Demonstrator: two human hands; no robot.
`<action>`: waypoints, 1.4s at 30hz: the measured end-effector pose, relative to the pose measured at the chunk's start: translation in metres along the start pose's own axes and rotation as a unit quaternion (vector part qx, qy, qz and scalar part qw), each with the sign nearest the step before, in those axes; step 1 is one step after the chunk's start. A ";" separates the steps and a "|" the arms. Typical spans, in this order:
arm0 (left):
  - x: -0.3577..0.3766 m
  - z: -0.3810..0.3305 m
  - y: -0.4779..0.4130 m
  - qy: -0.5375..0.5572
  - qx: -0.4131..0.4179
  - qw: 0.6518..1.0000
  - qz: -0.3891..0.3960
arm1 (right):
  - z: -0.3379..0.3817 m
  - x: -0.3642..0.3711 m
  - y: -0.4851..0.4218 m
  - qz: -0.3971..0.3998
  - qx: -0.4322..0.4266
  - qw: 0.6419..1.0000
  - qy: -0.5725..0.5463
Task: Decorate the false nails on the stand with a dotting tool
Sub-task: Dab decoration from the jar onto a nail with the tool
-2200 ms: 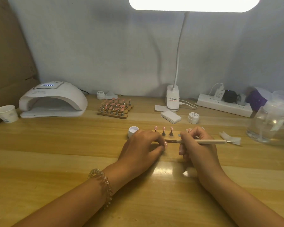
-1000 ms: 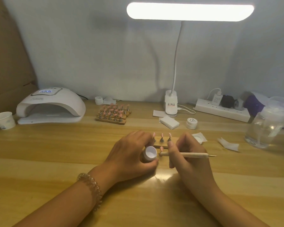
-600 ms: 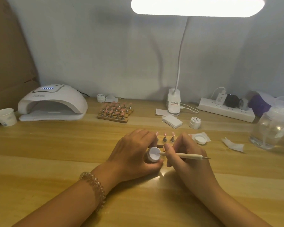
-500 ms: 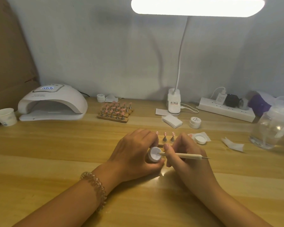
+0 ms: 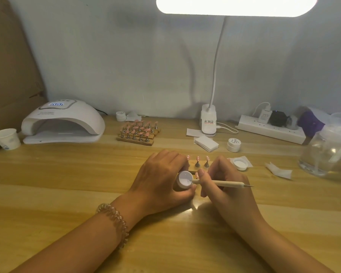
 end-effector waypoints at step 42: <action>-0.003 -0.019 0.001 -0.013 -0.046 0.999 -0.019 | -0.040 -0.012 0.002 -0.053 0.166 0.949 -0.261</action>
Point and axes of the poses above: each hand's wrist, its own y-axis away from the middle knuckle, its own x-axis out of the palm, z = x × y, the point moved 8 cm from there along -y, towards the middle knuckle, and after that the axes turned 13 degrees about z, right-handed, at the moved point
